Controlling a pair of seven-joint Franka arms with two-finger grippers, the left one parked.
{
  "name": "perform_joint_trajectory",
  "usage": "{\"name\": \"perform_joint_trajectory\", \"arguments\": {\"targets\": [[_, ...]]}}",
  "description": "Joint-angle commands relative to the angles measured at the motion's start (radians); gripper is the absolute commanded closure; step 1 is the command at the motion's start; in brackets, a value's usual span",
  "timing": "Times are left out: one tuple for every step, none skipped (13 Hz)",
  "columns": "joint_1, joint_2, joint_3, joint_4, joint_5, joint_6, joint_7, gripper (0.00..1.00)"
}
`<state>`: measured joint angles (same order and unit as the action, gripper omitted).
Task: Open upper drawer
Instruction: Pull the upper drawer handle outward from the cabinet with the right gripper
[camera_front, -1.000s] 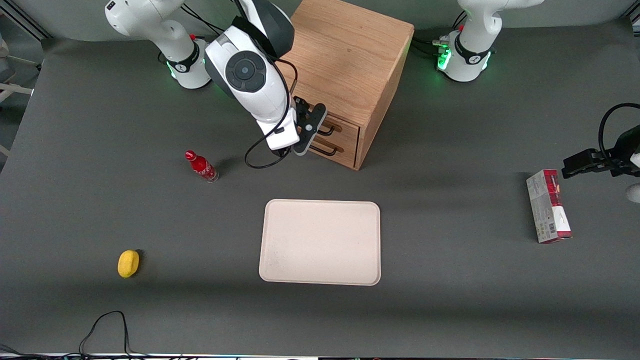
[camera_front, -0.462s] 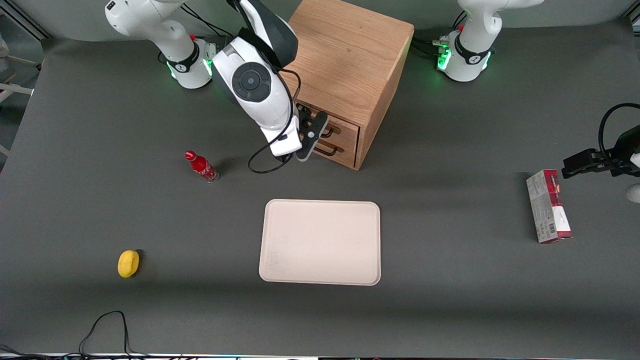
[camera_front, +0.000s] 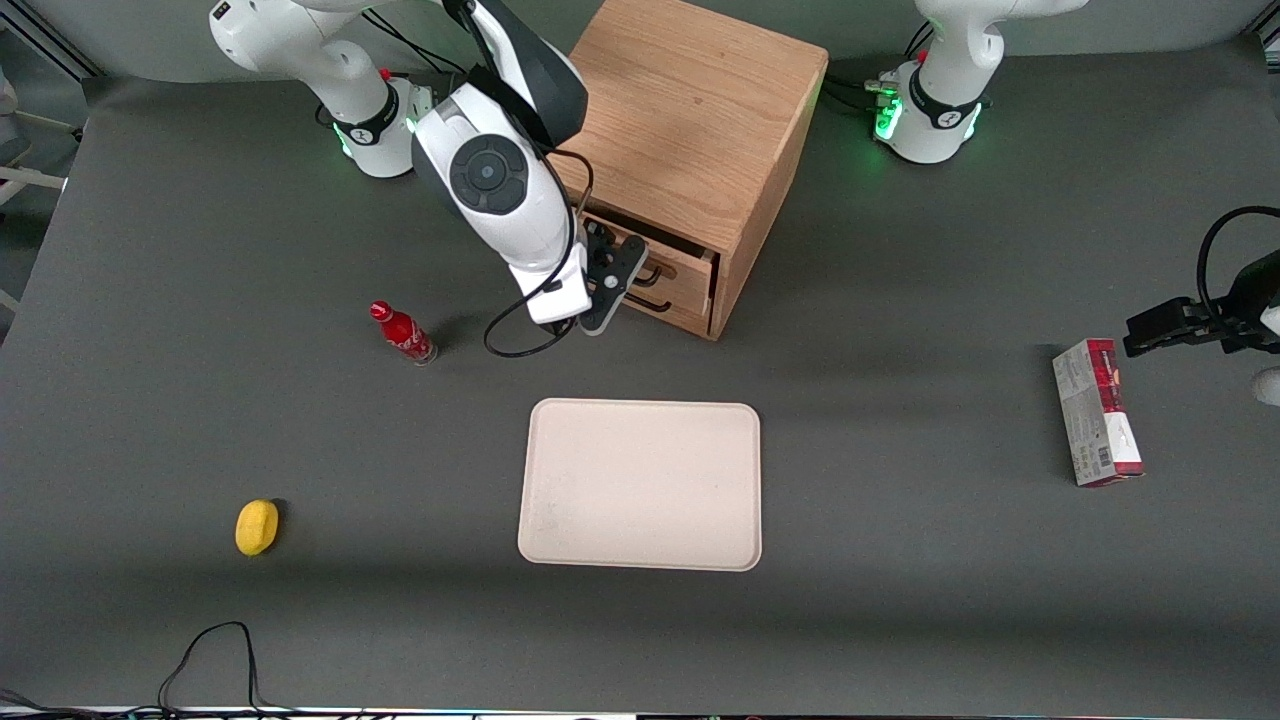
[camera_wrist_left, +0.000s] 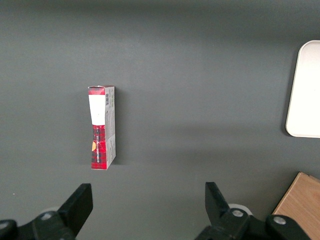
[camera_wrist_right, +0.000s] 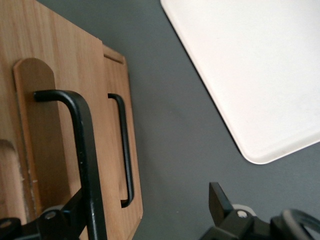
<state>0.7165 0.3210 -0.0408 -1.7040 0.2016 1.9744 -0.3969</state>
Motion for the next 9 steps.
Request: {"name": "perform_joint_trajectory", "arguments": {"targets": [[-0.035,0.042,0.002,0.059,-0.022,0.001,0.006,0.0],[-0.046,0.049,0.002,0.072,-0.037,0.001,0.006,0.0],[-0.051,0.056,0.002,0.082,-0.054,0.001,0.003,0.0],[-0.06,0.064,0.002,0.093,-0.062,0.001,0.003,0.0],[-0.074,0.073,0.002,0.104,-0.062,0.001,0.001,0.0],[-0.087,0.078,0.002,0.116,-0.062,0.001,0.0,0.0],[-0.1,0.088,0.002,0.129,-0.062,0.0,0.0,0.0],[-0.11,0.101,0.002,0.147,-0.062,-0.002,-0.003,0.0],[-0.115,0.118,0.002,0.167,-0.062,-0.002,-0.019,0.0]]}}
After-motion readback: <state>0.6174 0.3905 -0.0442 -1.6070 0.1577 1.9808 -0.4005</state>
